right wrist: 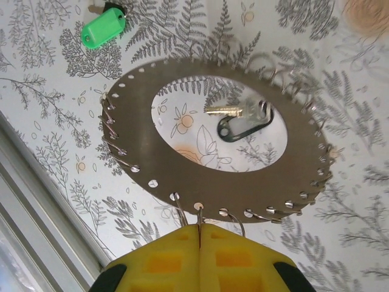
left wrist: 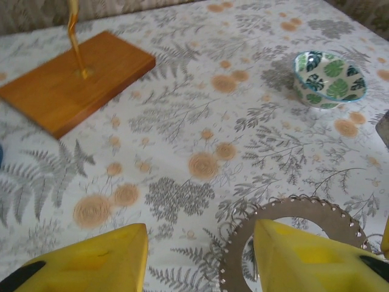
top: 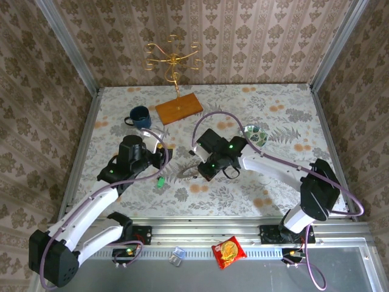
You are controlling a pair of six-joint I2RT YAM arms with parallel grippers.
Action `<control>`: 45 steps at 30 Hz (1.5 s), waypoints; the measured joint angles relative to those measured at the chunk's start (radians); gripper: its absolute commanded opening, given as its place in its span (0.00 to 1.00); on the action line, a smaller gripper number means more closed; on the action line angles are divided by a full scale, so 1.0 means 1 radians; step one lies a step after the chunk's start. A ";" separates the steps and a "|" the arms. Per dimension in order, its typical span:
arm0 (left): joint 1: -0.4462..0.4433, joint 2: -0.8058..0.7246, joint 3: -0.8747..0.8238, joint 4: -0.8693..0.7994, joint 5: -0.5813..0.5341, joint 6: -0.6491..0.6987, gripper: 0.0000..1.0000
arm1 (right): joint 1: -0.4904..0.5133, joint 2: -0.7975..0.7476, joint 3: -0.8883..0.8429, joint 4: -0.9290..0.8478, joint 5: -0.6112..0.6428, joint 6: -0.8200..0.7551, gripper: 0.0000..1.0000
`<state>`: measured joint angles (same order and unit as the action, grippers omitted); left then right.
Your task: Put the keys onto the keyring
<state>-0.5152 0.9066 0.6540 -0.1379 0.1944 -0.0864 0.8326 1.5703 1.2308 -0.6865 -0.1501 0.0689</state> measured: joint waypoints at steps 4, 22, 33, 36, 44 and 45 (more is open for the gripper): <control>0.000 0.024 0.027 0.021 0.044 0.088 0.44 | -0.023 -0.051 -0.007 0.003 -0.008 -0.086 0.00; 0.006 0.159 0.060 0.029 0.416 0.540 0.32 | -0.043 -0.153 -0.082 0.071 -0.121 -0.367 0.00; 0.005 0.238 0.060 0.087 0.698 0.648 0.24 | -0.049 -0.186 -0.082 0.086 -0.158 -0.407 0.00; -0.002 0.266 0.060 0.082 0.744 0.666 0.24 | -0.049 -0.186 -0.082 0.087 -0.163 -0.409 0.00; -0.065 0.322 0.052 0.079 0.775 0.698 0.23 | -0.049 -0.186 -0.082 0.087 -0.181 -0.411 0.00; -0.069 0.328 0.051 0.083 0.776 0.700 0.22 | -0.049 -0.186 -0.082 0.087 -0.182 -0.411 0.00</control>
<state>-0.5838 1.2343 0.7048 -0.0551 0.9703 0.6136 0.7834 1.3842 1.1488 -0.5995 -0.3317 -0.3424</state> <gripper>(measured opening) 0.230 0.052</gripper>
